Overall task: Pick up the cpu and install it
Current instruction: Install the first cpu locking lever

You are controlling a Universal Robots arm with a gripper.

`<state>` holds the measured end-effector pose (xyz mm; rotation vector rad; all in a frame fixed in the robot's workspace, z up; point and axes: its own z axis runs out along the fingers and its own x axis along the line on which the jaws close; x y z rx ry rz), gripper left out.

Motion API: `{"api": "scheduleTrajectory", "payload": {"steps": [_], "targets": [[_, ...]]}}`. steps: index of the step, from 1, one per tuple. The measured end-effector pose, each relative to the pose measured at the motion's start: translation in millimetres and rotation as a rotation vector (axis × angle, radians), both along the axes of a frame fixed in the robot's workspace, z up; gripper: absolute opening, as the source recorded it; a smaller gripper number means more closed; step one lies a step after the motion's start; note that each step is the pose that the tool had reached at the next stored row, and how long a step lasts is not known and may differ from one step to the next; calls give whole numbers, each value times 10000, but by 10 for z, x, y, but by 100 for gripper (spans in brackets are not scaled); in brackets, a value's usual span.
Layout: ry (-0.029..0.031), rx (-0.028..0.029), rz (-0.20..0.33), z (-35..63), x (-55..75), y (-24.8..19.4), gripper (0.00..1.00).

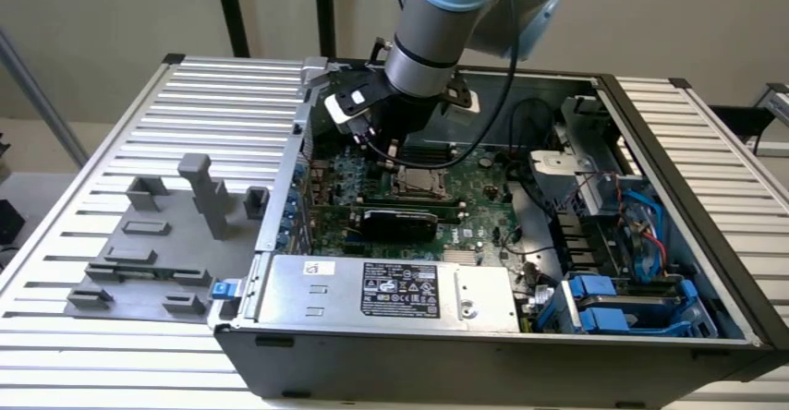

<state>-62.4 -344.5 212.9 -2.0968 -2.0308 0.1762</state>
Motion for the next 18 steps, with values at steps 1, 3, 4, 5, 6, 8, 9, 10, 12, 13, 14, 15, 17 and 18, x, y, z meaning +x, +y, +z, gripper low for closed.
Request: {"api": "scheduleTrajectory", "payload": {"steps": [1, 3, 4, 5, 6, 8, 9, 10, 12, 13, 14, 15, 17, 18], "targets": [[0, 0, 0, 0, 0, 0, 11], [0, 1, -2, 0, -6, -1, 11], [-1, 2, -1, 1, -8, -6, 11], [1, -1, 2, 7, -12, -20, 11], [0, 1, 0, 21, -17, -38, 11], [0, 3, 0, 60, -29, -81, 11], [0, 4, -1, 82, -41, -104, 11], [1, 4, -3, 101, -55, -121, 11], [4, 28, -1, 137, -86, -143, 11], [8, 65, -4, 152, -98, -149, 11], [13, 119, -14, 167, -108, -151, 11], [17, 189, -30, 181, -117, -151, 11], [18, 320, -86, 204, -136, -151, 11], [16, 373, -131, 213, -147, -151, 11]]}}
